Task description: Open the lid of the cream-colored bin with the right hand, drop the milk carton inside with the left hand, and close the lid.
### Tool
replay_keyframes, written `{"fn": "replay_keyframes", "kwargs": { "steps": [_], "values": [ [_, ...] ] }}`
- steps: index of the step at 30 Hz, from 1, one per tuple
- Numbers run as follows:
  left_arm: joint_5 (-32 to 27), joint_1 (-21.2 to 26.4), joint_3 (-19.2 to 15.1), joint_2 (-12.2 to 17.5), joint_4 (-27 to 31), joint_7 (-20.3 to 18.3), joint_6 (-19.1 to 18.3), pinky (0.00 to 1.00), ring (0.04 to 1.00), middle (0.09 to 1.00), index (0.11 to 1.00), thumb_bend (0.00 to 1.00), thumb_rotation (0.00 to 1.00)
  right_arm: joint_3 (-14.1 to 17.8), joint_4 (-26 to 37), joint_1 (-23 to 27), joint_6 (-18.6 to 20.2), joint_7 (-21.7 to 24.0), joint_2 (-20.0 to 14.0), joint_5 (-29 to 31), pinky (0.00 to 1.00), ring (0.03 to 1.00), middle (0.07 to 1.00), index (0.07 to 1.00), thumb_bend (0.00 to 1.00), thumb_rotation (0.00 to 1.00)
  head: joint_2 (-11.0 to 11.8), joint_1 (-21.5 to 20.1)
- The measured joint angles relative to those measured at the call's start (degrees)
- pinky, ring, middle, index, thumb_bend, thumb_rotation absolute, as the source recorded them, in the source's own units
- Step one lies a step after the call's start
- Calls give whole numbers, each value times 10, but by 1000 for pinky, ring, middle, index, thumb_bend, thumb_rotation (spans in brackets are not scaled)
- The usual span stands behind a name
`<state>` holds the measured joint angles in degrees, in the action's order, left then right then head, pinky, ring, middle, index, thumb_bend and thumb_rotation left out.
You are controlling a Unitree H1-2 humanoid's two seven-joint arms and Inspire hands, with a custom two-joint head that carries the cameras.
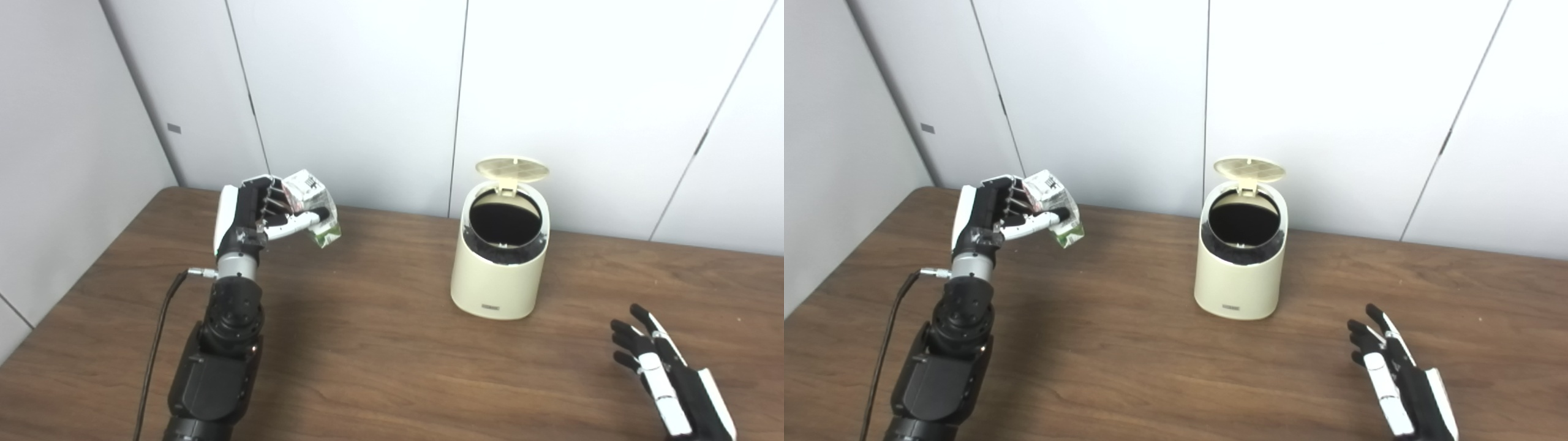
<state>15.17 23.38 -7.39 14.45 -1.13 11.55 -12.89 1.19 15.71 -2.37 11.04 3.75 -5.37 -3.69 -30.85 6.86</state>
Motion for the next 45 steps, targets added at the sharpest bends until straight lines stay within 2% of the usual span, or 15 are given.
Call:
{"fn": "replay_keyframes", "kwargs": {
  "steps": [4, 12, 15, 18, 23, 31, 37, 41, 45],
  "values": [
    [4, 0, 10, -26, 37, 8, 14, 336, 380, 487, 517, 499, 0, -1, -3, 0, -3, -2, 9, 4, 837, 862, 853, 931, 458, 826, -3, -19],
    [19, 0, 64, -59, 75, 6, 121, 326, 396, 514, 494, 499, 0, -7, -14, 3, -12, -11, 14, -2, 816, 850, 847, 930, 483, 842, -10, -52],
    [50, 2, 84, -59, 73, 7, 164, 333, 439, 515, 493, 477, 0, -10, -16, 4, -16, -14, 14, -7, 802, 841, 847, 932, 472, 850, -11, -62],
    [81, 9, 100, -62, 70, 12, 204, 341, 441, 510, 490, 477, 0, -15, -18, 4, -20, -17, 14, -16, 783, 835, 844, 929, 462, 867, -11, -69],
    [127, 24, 118, -84, 59, 32, 257, 356, 438, 496, 480, 478, 0, -21, -18, 4, -21, -24, 18, -28, 726, 821, 841, 930, 459, 883, -11, -73],
    [184, 50, 136, -102, -16, 83, 367, 371, 433, 490, 484, 479, 0, -26, -18, 4, -21, -27, 24, -30, 759, 844, 846, 933, 444, 889, -7, -80],
    [196, 71, 166, -96, -57, 133, 378, 354, 428, 493, 492, 478, 0, -28, -18, 5, -21, -32, 28, -31, 752, 840, 841, 932, 447, 887, -5, -84],
    [199, 87, 213, -78, -94, 171, 386, 349, 428, 505, 500, 477, 0, -29, -19, 6, -20, -33, 30, -31, 738, 836, 838, 935, 454, 894, -4, -86],
    [199, 94, 244, -66, -120, 200, 386, 341, 429, 511, 505, 476, 0, -32, -18, 6, -19, -34, 35, -32, 741, 834, 837, 936, 455, 896, -6, -85]
  ]
}}
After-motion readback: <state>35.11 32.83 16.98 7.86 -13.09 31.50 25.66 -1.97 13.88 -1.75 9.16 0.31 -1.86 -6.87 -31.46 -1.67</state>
